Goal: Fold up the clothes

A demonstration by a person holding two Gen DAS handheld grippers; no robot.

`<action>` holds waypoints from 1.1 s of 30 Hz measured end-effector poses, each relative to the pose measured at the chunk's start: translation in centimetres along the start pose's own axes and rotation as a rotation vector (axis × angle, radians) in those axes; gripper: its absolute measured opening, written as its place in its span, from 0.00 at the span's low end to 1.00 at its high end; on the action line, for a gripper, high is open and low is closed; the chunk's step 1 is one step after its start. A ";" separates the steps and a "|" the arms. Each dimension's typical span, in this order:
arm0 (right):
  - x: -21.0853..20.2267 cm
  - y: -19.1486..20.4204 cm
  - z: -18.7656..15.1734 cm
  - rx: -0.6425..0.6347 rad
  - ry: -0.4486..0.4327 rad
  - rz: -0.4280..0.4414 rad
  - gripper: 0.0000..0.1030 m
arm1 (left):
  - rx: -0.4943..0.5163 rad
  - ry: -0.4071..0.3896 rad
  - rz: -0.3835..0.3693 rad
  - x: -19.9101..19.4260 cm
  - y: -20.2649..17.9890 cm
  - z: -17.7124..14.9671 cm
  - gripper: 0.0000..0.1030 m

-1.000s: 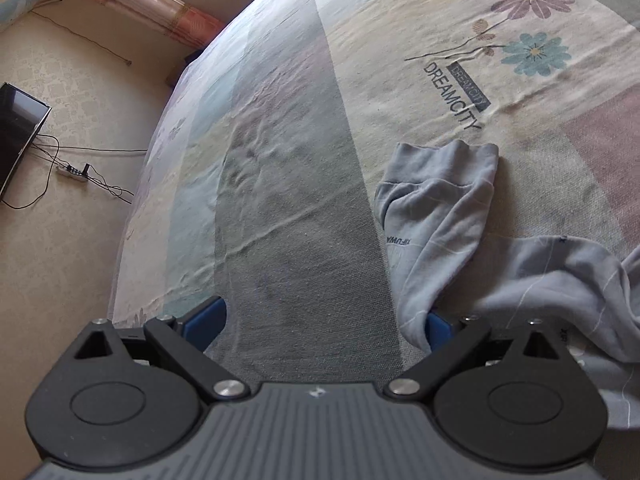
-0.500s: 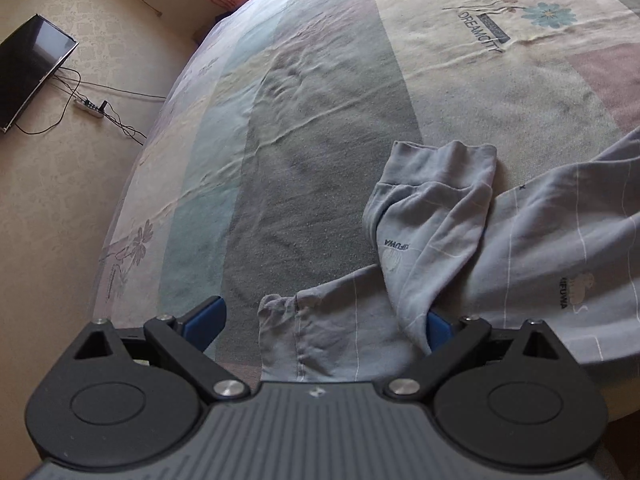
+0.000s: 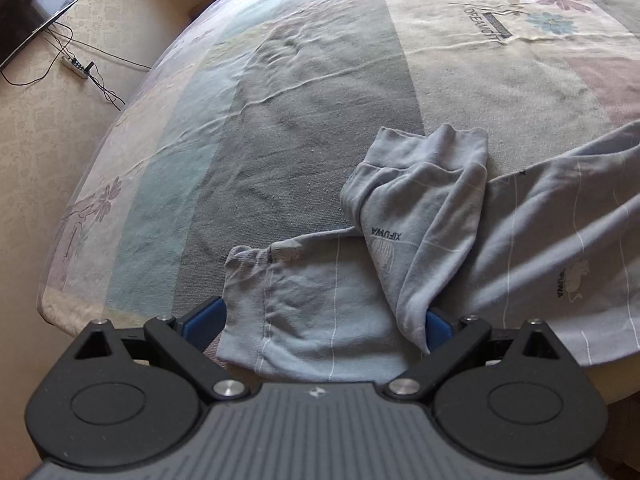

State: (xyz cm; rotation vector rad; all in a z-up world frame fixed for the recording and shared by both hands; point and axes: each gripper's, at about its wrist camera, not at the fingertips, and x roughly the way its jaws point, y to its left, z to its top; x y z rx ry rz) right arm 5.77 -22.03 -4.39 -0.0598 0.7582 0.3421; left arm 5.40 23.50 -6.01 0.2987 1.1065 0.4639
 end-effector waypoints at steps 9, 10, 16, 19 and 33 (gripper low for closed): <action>-0.3 3.1 0.2 -0.055 0.014 0.012 1.00 | 0.118 -0.145 -0.035 -0.4 -2.7 1.2 0.94; -0.4 3.5 0.2 -0.063 0.010 0.013 1.00 | 0.136 -0.154 -0.028 -0.1 -3.0 1.5 0.94; -1.3 4.9 0.2 -0.102 0.001 -0.007 1.00 | 0.099 -0.167 0.017 1.3 -2.7 3.1 0.95; -1.7 5.2 0.2 -0.114 -0.002 -0.025 1.00 | 0.015 -0.183 0.021 0.8 0.0 2.4 0.95; 0.3 7.5 0.1 -0.150 0.050 0.013 1.00 | -0.427 -0.118 -0.212 3.8 9.9 -5.8 0.95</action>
